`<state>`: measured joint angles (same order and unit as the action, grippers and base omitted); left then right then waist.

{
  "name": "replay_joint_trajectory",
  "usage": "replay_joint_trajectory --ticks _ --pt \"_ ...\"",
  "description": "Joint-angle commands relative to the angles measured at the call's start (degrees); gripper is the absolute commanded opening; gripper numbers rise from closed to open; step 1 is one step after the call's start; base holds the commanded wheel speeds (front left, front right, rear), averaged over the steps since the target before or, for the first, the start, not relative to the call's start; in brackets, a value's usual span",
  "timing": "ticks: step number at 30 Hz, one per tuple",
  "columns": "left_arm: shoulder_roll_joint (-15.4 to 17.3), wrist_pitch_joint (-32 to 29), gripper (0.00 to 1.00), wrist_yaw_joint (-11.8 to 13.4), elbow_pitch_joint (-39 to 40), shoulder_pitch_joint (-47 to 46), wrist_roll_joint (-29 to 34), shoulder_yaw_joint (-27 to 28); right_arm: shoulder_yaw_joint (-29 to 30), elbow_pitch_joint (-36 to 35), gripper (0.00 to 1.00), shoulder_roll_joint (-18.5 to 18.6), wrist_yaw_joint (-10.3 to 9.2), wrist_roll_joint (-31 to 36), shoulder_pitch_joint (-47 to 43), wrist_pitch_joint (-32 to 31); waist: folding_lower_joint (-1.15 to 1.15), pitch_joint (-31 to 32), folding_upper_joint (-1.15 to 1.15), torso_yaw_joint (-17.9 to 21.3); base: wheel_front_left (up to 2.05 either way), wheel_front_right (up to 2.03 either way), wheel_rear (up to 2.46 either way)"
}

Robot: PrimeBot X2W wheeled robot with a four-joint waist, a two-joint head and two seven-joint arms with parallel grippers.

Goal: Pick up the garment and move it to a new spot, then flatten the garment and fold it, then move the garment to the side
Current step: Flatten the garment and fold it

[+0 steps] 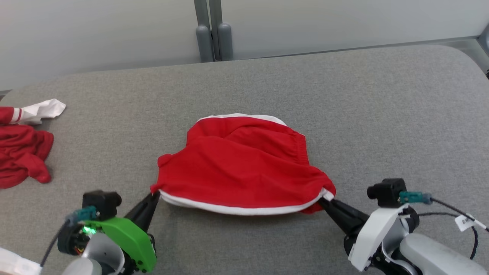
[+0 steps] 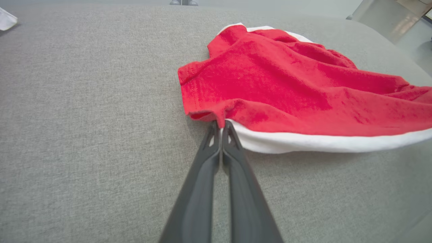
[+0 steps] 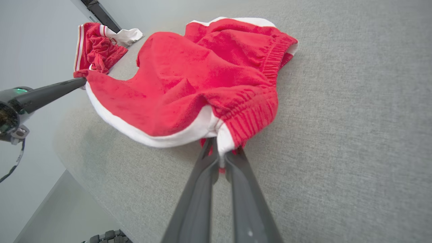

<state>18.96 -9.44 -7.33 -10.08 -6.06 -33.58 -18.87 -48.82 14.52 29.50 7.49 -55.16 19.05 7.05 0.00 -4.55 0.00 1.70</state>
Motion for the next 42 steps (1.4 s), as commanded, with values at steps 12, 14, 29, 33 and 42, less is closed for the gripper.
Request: replay_joint_trajectory --ticks 12,14,29,33,42 --pt "7.27 -9.43 0.0 -0.17 3.3 -22.89 -4.79 2.64 -0.51 -9.35 0.0 7.44 -0.02 -7.27 19.55 -1.13 0.0 -11.91 0.0 2.11 0.0 0.0 0.0" --pt "8.02 -10.92 0.0 -0.17 1.73 -29.05 -5.35 0.92 -0.74 -9.29 0.0 7.33 -0.02 -8.84 24.45 -1.47 0.0 -14.4 0.0 2.17 0.0 0.0 0.0" --pt "7.83 -6.31 0.0 -0.2 -19.84 -74.4 -6.19 -3.25 -0.7 5.0 0.0 0.22 -0.02 -16.71 65.66 2.09 0.0 -25.8 0.0 3.79 0.0 0.0 0.0" --pt "7.01 -3.4 0.0 -0.2 -24.24 -81.07 -7.98 -4.42 -1.19 7.26 0.0 0.13 -0.03 -17.54 71.86 4.31 0.0 -25.76 0.0 3.82 0.0 0.0 0.0" --pt "8.8 -0.84 0.0 -0.2 -25.83 -77.46 -14.96 -14.02 -10.76 7.79 0.0 2.47 -0.02 -19.58 69.45 4.3 0.0 -22.7 0.0 2.84 0.0 0.0 0.0"
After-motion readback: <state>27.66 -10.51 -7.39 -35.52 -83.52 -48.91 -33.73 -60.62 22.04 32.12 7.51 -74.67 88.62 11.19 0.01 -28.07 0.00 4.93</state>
